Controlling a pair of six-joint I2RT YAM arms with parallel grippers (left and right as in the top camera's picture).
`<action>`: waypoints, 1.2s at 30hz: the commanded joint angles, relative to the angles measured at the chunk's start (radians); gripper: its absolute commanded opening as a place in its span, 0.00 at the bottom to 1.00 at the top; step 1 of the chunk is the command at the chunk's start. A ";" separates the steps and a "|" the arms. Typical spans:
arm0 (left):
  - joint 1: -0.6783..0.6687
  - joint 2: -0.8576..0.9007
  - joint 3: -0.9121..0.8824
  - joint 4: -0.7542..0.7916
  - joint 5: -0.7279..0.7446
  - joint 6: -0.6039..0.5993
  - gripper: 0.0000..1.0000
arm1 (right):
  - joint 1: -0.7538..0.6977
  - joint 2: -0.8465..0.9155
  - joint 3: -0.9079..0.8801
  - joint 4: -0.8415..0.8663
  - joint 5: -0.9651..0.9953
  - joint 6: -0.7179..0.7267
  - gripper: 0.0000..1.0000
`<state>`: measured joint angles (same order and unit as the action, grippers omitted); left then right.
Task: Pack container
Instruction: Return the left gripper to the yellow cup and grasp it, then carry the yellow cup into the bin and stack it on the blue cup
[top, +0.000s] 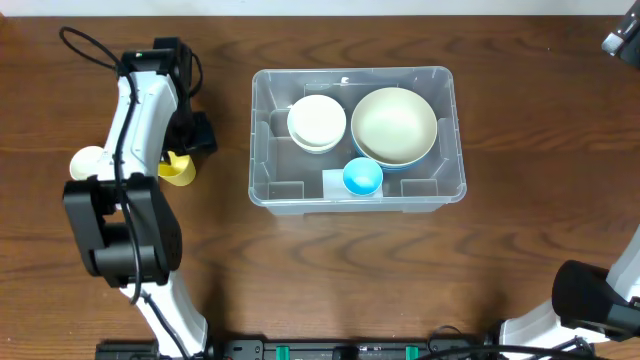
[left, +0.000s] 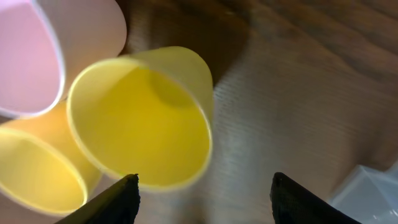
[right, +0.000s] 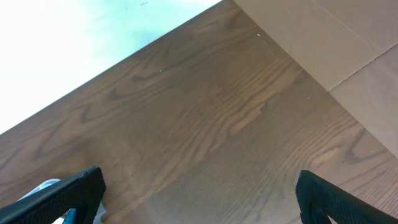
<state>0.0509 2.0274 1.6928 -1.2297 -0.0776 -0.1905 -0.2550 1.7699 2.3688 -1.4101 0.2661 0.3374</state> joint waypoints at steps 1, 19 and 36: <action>0.006 0.056 -0.002 0.008 0.008 -0.001 0.68 | -0.006 -0.002 -0.002 0.000 0.011 0.018 0.99; 0.002 0.079 0.019 0.026 0.093 0.051 0.06 | -0.006 -0.002 -0.002 0.000 0.011 0.018 0.99; -0.257 -0.461 0.028 0.087 0.284 0.162 0.06 | -0.006 -0.002 -0.002 0.000 0.011 0.018 0.99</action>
<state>-0.1314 1.6295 1.7039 -1.1576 0.1337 -0.0799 -0.2550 1.7699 2.3688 -1.4101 0.2661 0.3374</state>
